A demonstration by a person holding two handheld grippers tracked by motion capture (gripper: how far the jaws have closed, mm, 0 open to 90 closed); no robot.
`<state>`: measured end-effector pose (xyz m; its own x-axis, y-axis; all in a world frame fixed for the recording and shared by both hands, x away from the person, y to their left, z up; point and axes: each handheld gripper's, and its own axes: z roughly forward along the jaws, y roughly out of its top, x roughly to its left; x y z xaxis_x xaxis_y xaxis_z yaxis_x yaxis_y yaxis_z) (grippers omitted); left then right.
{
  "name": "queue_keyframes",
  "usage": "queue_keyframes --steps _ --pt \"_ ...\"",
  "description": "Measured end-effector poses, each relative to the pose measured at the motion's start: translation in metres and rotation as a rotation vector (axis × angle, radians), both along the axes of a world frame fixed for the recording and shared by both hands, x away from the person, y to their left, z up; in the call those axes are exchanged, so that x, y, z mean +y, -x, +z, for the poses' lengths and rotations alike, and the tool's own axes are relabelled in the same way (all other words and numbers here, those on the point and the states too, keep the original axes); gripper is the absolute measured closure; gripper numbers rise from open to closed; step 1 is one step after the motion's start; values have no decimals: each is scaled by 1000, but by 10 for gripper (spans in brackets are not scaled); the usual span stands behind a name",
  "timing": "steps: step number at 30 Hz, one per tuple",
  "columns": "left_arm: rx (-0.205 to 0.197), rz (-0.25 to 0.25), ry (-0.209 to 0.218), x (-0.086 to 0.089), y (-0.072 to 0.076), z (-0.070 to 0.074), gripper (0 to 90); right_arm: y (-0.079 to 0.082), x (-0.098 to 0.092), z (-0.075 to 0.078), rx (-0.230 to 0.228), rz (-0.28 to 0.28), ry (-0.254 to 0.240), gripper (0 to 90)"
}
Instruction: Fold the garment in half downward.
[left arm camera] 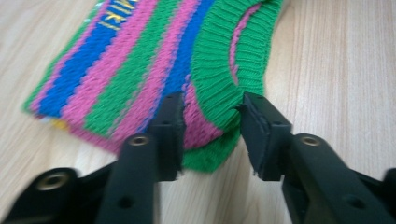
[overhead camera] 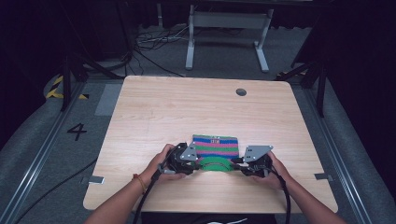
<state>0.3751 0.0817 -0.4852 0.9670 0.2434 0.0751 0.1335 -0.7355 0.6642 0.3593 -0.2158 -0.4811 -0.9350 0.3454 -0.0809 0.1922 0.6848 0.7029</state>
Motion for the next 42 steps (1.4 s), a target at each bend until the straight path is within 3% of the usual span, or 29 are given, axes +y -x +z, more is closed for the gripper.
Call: queue_keyframes --steps 6,9,16,22,26,29,35,38,42 --pt "-41 38 -15 19 7 13 534 5 -6 12 -26 3 0 732" --pt "-52 64 14 30 15 16 495 9 -11 17 -38 -3 12 703" --pt "-88 111 -9 54 30 21 430 19 -32 22 -58 -52 35 644" --pt "-87 150 -58 77 38 20 396 27 -57 22 -58 -105 34 575" --pt "-78 187 -61 94 41 18 378 29 -72 20 -53 -145 28 543" --pt "-71 209 -87 107 43 15 353 33 -88 17 -46 -151 30 530" --pt "-42 253 -83 136 44 9 321 40 -122 9 -31 -244 26 500" --pt "-28 267 -87 145 44 6 315 42 -130 6 -24 -270 20 489" --pt "-5 314 -50 162 46 1 298 47 -147 -1 -7 -322 -3 463"
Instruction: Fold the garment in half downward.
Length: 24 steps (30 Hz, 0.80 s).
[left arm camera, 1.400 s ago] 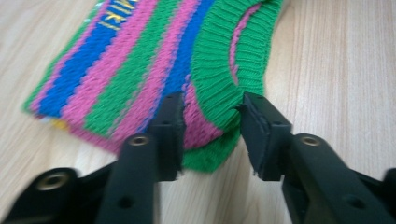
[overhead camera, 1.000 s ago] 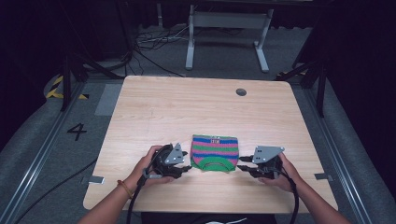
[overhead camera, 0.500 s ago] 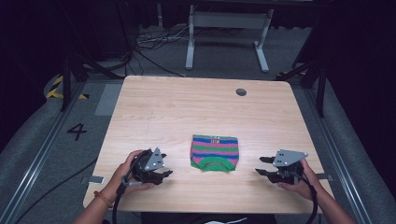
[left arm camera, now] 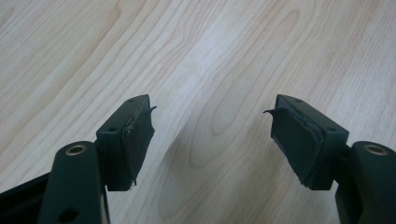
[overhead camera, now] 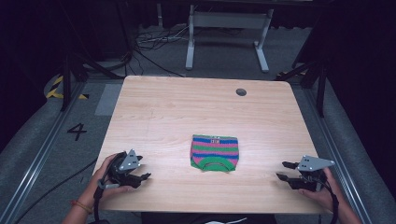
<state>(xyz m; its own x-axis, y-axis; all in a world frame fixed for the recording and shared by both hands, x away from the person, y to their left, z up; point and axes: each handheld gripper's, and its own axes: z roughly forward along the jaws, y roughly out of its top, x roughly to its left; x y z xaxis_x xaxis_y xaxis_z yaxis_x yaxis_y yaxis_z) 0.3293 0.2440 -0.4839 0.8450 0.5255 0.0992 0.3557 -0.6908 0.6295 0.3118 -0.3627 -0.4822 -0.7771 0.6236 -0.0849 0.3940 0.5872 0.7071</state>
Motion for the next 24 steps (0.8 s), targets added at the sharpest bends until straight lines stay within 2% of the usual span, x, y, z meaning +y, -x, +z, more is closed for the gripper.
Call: queue_keyframes --steps 2,5,9,11,14,15,17,18,19,21,22,24 --pt "5 23 16 8 2 -1 283 2 -6 -3 11 -24 -14 446" --pt "2 59 13 15 4 -2 266 4 -11 -5 18 -43 -22 428" --pt "8 87 53 27 9 -3 253 9 -23 -10 36 -106 -58 383" --pt "13 97 66 31 10 -5 250 10 -24 -11 37 -113 -62 381" --pt "42 102 84 37 11 -10 233 13 -31 -15 41 -160 -79 338" --pt "47 108 93 38 12 -11 229 14 -34 -18 33 -203 -75 317" --pt "65 126 129 44 12 -16 217 15 -37 -19 39 -215 -81 313" --pt "74 135 134 46 13 -16 215 16 -39 -20 41 -218 -87 305" --pt "61 150 130 48 13 -16 216 17 -40 -21 42 -223 -94 295" --pt "67 198 130 50 14 -16 210 18 -42 -22 45 -235 -98 278" --pt "66 199 121 51 14 -16 198 19 -43 -22 38 -248 -98 268" --pt "67 209 128 51 15 -17 190 20 -43 -22 42 -256 -89 238"
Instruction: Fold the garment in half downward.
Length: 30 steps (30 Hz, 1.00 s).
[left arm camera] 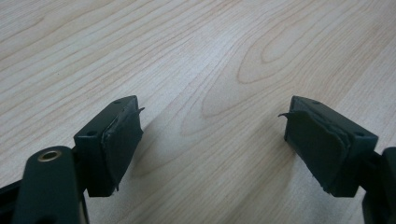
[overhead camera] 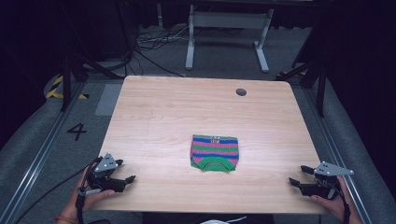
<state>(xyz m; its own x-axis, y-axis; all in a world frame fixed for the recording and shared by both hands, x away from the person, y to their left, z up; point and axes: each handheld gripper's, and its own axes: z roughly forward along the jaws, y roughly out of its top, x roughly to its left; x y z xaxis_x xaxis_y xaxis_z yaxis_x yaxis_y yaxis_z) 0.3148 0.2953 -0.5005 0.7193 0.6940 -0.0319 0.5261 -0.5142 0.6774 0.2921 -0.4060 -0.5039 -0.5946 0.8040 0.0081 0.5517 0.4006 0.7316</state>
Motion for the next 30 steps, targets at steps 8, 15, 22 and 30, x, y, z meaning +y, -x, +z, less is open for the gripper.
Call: queue_keyframes --steps 8,15,22,30 --pt "1 5 -3 0 0 0 179 -1 -1 0 20 1 -12 230" --pt "-2 22 -10 0 1 0 172 -1 -1 -1 19 -2 -11 227" --pt "-2 56 -10 -3 2 0 167 -1 -1 -1 18 -9 -8 219" --pt "-1 61 -13 -4 2 0 161 -1 -1 -1 21 -18 -12 222"
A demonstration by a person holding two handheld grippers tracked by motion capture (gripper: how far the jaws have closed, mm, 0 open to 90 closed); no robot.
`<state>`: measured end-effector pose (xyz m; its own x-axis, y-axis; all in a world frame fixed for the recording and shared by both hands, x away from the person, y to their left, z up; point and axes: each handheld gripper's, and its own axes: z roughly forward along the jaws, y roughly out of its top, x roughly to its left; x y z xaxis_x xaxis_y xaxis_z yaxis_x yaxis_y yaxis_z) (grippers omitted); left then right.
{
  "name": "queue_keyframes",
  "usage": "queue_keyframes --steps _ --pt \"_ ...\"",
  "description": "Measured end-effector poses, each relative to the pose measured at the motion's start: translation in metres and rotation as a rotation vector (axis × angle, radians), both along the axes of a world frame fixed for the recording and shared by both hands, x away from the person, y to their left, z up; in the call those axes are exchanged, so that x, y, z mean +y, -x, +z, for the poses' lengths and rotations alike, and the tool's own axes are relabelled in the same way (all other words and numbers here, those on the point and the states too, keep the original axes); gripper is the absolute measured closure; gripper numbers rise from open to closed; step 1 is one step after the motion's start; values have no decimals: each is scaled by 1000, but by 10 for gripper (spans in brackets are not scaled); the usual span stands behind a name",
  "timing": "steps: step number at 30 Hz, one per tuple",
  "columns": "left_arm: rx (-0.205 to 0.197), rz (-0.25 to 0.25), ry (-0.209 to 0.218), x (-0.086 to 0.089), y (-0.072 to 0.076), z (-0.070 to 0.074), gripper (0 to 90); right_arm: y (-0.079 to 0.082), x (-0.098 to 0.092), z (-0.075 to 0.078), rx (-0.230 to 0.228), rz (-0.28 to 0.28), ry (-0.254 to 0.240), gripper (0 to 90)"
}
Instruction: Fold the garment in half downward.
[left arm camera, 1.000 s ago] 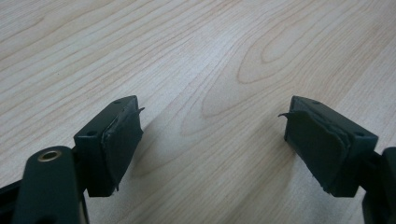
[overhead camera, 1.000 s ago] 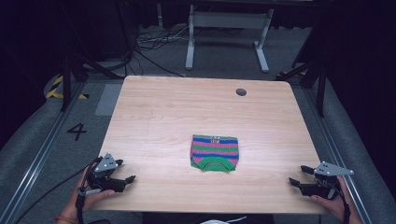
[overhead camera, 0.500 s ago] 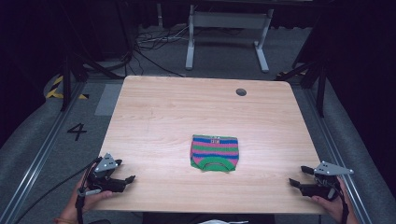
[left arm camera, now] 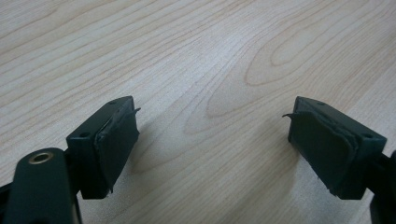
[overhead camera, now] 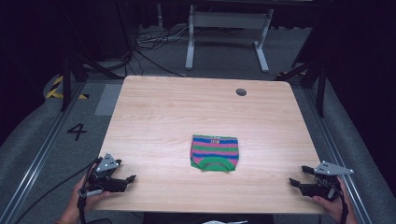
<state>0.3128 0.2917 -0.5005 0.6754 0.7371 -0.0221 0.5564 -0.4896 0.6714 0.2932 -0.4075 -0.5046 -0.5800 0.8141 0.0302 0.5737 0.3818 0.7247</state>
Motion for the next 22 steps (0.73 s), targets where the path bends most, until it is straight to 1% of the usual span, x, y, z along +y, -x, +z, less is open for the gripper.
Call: queue_keyframes --steps 5,9,22 --pt "4 6 6 -1 0 0 156 0 0 0 0 -3 2 218" --pt "11 6 2 -2 -1 0 142 0 0 0 0 -3 1 219" --pt "10 6 3 -2 -1 0 140 0 0 0 1 -4 1 218"
